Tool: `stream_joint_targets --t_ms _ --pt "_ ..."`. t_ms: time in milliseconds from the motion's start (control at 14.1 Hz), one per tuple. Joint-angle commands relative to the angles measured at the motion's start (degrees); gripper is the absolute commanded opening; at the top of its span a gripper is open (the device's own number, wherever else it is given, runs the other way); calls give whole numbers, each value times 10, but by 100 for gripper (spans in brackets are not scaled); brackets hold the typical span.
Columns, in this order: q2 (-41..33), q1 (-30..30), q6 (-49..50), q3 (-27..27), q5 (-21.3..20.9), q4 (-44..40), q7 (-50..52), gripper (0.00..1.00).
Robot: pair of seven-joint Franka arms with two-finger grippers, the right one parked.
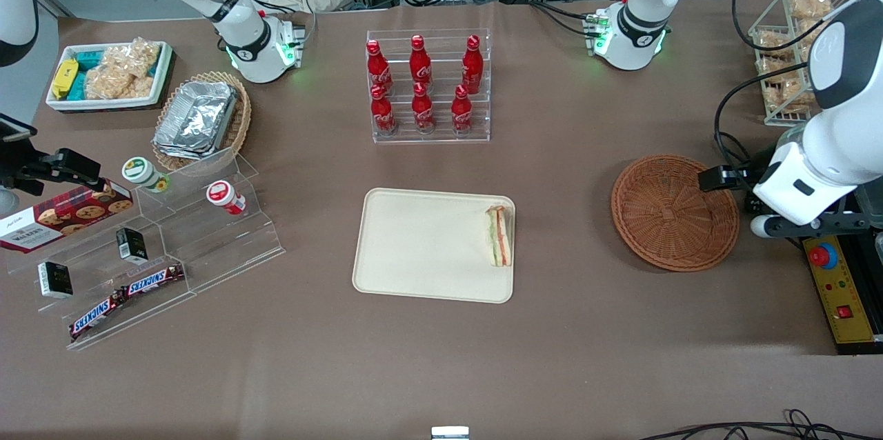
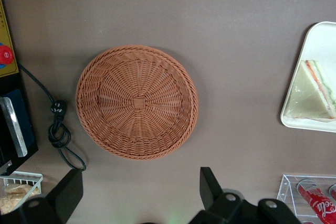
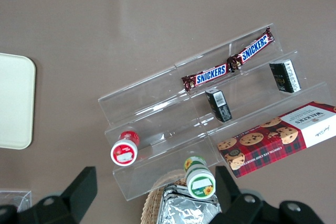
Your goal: Place sandwich from basket to tray
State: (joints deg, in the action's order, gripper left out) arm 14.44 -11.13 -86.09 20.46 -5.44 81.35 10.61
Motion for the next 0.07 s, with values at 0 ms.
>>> stream_joint_targets --t_ms 0 --pt "9 -1 5 4 -3 -15 2 99"
